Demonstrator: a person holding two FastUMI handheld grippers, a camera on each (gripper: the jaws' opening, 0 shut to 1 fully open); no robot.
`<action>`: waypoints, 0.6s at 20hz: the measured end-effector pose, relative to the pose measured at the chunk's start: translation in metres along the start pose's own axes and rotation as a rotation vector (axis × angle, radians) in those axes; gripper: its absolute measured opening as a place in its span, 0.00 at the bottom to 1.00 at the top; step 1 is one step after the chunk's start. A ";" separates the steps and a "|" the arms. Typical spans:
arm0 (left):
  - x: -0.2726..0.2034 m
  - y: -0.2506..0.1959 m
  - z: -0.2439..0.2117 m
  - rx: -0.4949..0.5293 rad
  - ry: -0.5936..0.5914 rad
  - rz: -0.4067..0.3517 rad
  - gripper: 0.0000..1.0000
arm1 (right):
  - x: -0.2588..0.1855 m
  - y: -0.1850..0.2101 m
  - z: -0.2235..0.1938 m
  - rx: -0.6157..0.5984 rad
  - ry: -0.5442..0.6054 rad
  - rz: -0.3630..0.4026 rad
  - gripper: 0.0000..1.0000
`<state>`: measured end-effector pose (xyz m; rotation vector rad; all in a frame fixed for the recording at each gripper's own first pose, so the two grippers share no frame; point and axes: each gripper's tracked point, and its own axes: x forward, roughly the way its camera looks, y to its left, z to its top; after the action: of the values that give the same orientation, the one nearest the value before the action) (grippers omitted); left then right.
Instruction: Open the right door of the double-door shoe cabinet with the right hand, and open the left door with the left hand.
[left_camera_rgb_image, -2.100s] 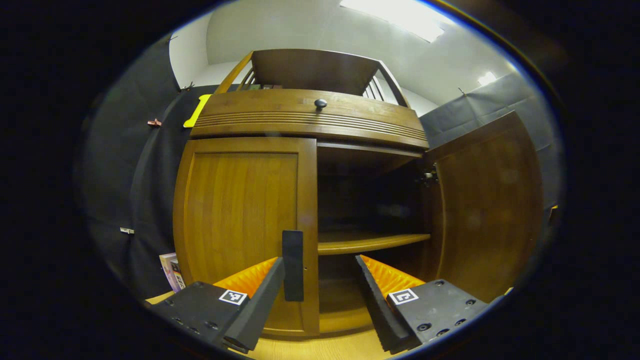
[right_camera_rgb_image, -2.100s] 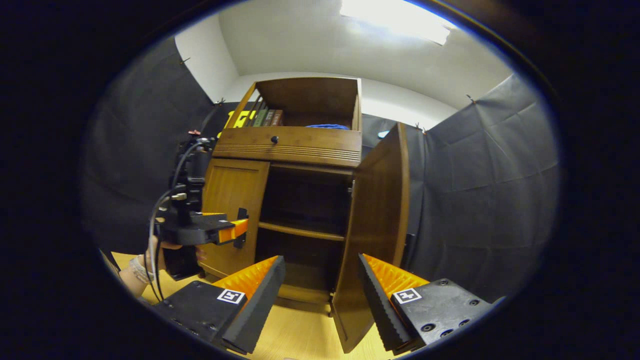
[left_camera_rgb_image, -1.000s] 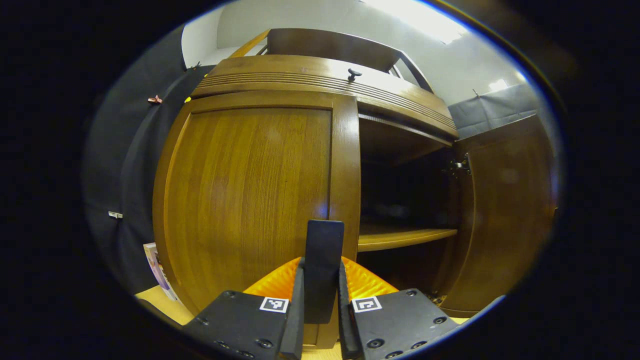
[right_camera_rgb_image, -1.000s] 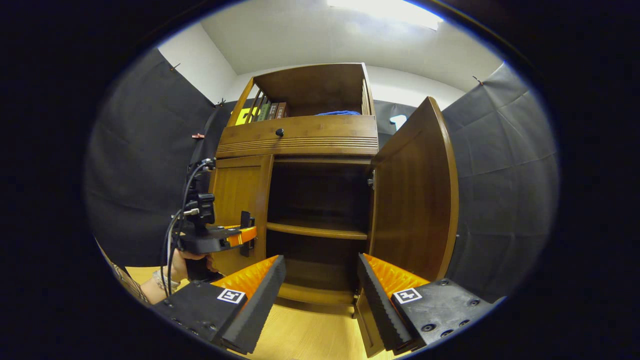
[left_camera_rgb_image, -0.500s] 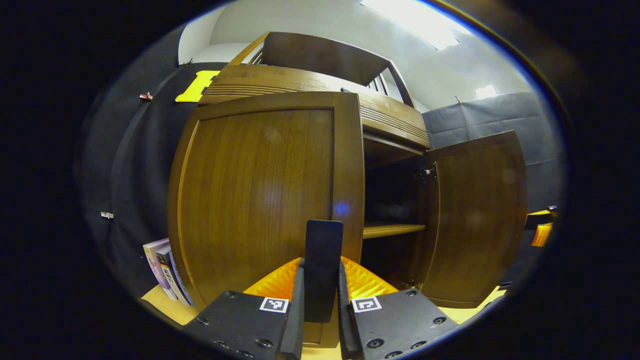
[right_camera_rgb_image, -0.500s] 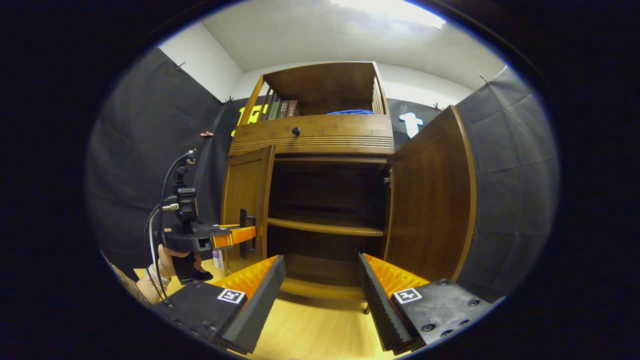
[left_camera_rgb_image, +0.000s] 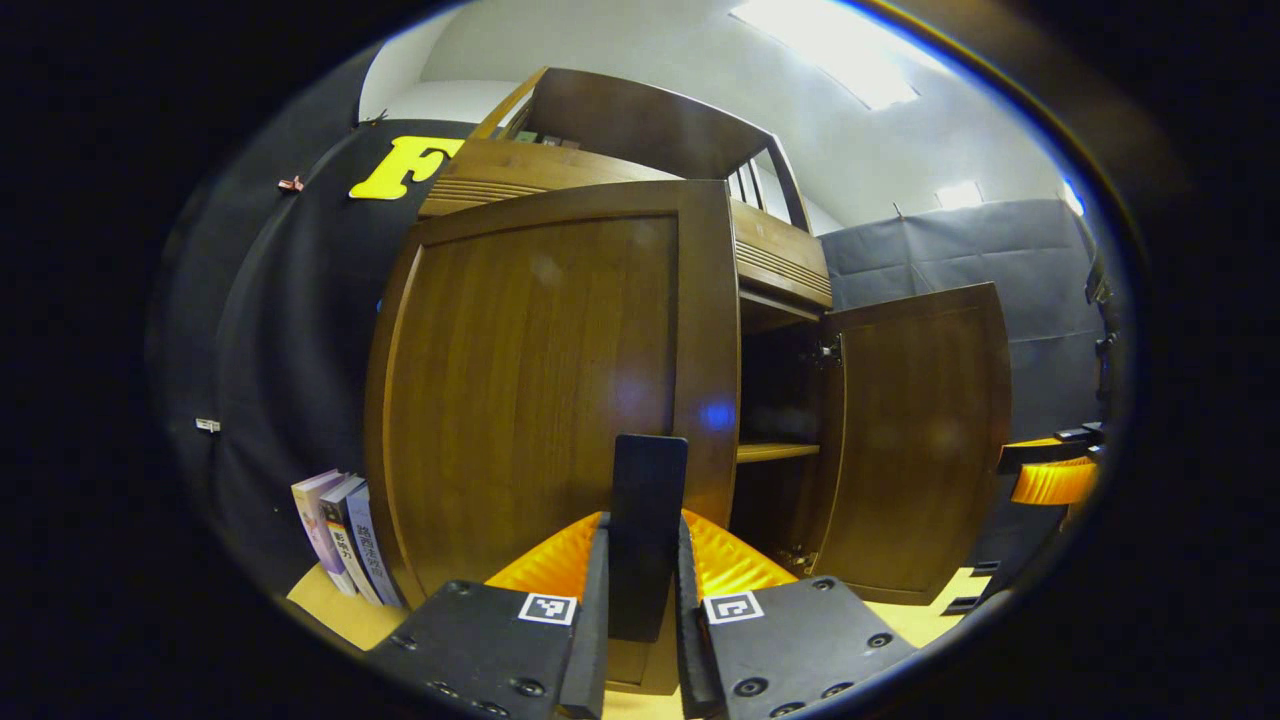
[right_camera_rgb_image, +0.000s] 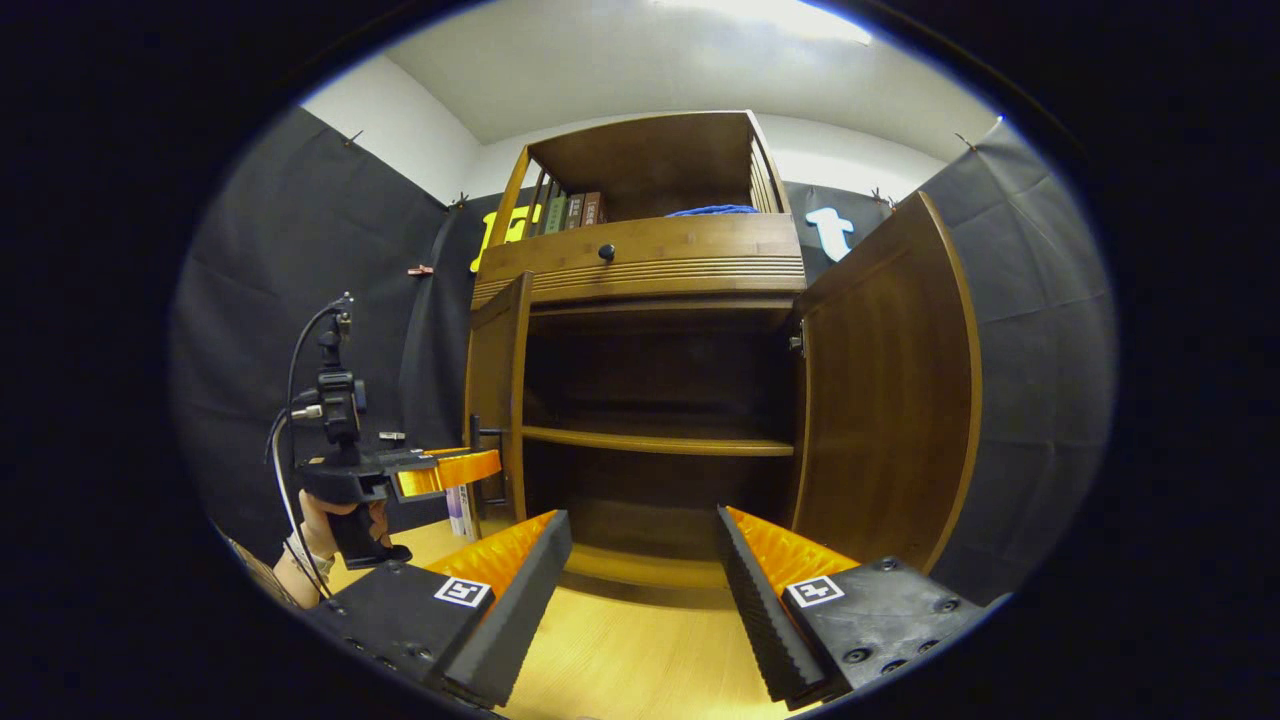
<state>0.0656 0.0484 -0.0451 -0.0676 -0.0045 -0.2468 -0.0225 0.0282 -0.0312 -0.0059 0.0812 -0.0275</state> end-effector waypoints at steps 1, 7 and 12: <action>-0.005 0.001 0.000 0.009 0.006 0.000 0.32 | 0.001 0.001 -0.002 0.010 0.006 0.000 0.92; -0.036 0.014 0.005 -0.004 0.005 0.004 0.32 | 0.000 0.007 -0.010 0.073 0.038 0.013 0.93; -0.061 0.028 0.009 0.026 -0.009 0.053 0.33 | 0.003 0.002 -0.015 0.062 0.044 -0.002 0.92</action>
<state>0.0135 0.0909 -0.0388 -0.0432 -0.0145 -0.1933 -0.0207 0.0305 -0.0468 0.0566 0.1242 -0.0326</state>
